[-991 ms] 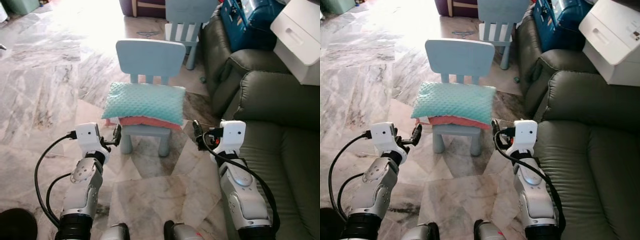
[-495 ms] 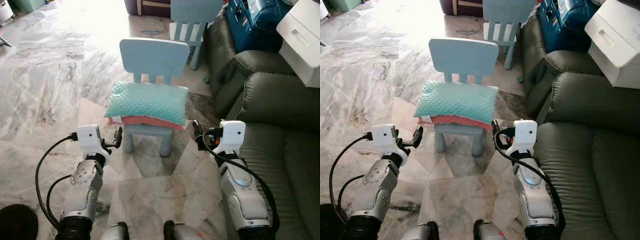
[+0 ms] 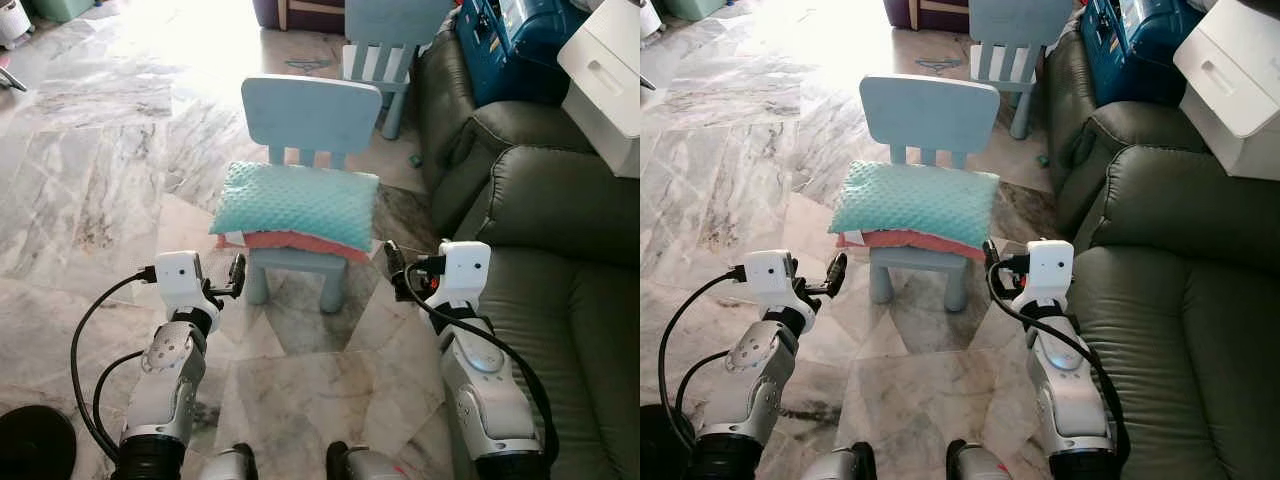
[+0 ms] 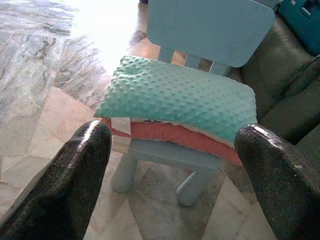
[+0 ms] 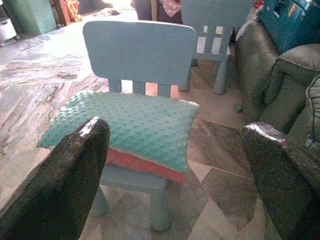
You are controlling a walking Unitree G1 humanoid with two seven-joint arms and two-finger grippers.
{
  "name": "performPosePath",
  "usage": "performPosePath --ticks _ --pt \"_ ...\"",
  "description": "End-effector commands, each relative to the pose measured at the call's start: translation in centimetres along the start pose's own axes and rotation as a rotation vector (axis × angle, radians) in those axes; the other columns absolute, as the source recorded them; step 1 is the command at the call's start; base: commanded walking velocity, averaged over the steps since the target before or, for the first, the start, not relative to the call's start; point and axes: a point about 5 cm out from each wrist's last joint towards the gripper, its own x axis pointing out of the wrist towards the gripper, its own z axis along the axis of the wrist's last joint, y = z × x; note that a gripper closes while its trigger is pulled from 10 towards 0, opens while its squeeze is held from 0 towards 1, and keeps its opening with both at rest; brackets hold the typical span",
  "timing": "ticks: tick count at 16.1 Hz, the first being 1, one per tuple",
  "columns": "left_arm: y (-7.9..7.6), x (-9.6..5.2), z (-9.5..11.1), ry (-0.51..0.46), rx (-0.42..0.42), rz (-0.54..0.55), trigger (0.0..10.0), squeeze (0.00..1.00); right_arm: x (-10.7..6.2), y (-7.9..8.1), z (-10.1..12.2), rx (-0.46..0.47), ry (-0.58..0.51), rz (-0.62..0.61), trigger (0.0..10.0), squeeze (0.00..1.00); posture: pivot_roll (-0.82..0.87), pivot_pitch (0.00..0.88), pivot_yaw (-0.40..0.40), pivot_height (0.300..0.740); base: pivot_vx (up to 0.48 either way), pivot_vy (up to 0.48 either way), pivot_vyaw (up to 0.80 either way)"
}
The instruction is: Move the pillow to the sofa
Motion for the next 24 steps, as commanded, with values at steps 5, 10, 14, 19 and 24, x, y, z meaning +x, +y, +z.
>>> performPosePath --ticks 5,10,14,19,24 --pt "-0.02 -0.24 0.15 -0.009 0.014 -0.013 10.0 0.0 -0.14 -0.21 -0.45 -0.009 0.026 -0.016 10.0 0.0 -0.09 0.192 -0.039 0.74 0.0 0.0 0.0" --pt "-0.02 -0.24 0.15 -0.009 0.014 -0.013 10.0 0.0 -0.14 -0.21 -0.45 -0.009 0.026 -0.016 10.0 0.0 -0.09 0.192 -0.039 0.74 0.0 0.0 0.0" --pt "-0.02 -0.24 0.15 -0.009 0.014 -0.013 10.0 0.0 -0.14 -0.21 -0.45 -0.009 0.026 -0.016 10.0 0.0 -0.09 0.192 -0.039 0.74 0.0 0.0 0.0" --pt "-0.02 -0.24 0.15 -0.009 0.014 -0.013 10.0 0.0 -0.14 -0.21 -0.45 -0.009 0.026 -0.016 10.0 0.0 -0.09 0.192 -0.039 0.74 0.0 0.0 0.0" --pt "-0.02 -0.24 0.15 -0.009 0.014 -0.013 10.0 0.0 -0.14 -0.21 -0.45 -0.009 0.026 -0.016 10.0 0.0 -0.09 0.192 -0.039 0.74 0.0 0.0 0.0"
